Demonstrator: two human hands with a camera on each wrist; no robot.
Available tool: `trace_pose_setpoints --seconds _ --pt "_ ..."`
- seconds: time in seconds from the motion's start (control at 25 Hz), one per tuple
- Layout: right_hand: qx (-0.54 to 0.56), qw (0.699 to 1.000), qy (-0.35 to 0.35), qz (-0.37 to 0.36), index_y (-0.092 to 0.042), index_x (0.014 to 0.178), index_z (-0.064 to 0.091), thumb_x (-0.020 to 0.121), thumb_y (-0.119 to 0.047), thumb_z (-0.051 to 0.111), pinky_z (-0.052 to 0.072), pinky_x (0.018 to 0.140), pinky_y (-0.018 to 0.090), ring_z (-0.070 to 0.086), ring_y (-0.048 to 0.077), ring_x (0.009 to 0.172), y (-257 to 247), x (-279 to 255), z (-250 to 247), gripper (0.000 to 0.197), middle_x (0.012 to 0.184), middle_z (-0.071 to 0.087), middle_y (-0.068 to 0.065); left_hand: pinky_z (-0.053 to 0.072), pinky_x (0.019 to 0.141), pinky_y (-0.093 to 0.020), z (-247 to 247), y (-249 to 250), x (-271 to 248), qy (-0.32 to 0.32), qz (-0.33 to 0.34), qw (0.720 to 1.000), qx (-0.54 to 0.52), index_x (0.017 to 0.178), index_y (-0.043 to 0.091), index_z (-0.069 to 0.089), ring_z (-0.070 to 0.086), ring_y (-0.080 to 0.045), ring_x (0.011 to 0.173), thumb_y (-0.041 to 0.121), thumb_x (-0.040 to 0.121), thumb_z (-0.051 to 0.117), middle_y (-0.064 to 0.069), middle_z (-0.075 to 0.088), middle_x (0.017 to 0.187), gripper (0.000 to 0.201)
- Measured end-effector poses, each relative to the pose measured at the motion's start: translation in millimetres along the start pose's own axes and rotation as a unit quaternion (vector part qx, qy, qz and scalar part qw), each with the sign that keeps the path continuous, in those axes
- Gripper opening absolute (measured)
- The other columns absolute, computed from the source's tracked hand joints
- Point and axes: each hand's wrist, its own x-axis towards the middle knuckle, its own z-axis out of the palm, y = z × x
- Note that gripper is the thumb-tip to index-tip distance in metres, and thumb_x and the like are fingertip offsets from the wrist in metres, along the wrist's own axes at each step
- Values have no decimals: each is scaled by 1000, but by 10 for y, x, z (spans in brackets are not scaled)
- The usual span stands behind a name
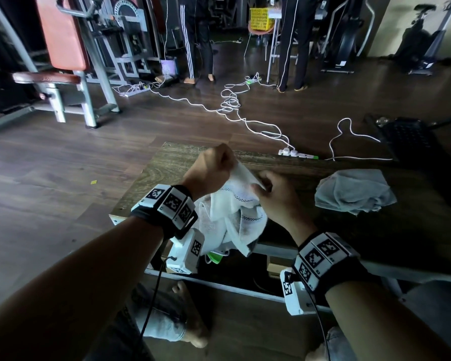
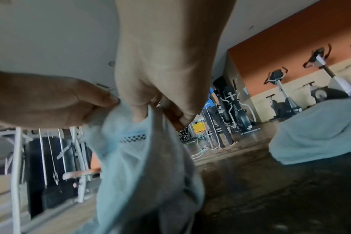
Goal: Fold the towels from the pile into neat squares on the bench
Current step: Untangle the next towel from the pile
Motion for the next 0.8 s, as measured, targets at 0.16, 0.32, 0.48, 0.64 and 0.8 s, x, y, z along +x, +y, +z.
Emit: trace_pose_setpoints --seconds 0.16,0.32,0.48,0.64,0.8 --pt "-119 992 15 34 -14 106 69 92 -24 66 38 62 23 61 14 77 196 -114 -311 17 87 67 -2 33 59 -26 -227 -41 -80 97 -31 994 29 98 4 57 60 -28 72 5 89 44 -13 66 82 16" --pt "-120 991 54 22 -9 95 75 89 -34 70 45 68 26 68 20 82 333 -167 -655 26 85 73 3 42 67 -29 -440 -152 -235 139 -56 989 19 99 7 57 63 -31 81 6 90 46 -6 67 86 14" --pt "49 998 -1 43 -8 85 70 88 -34 71 58 70 40 70 22 79 233 -151 -807 26 90 73 15 37 67 -25 -573 -338 -380 182 -103 977 29 105 14 56 58 -28 74 18 86 59 -8 64 79 19" --pt "118 991 -11 58 -24 96 72 97 -31 59 56 68 26 68 5 76 185 -142 -773 15 92 73 -5 41 67 -22 -652 -527 -486 176 -174 966 68 84 15 70 60 -18 71 39 82 70 -2 65 71 24" --pt "56 996 7 71 -11 104 70 95 -47 57 49 87 34 69 18 93 396 -71 -585 39 108 72 16 33 46 -25 -561 -643 -505 117 -224 964 85 54 8 55 44 -15 50 48 87 63 0 45 47 52"
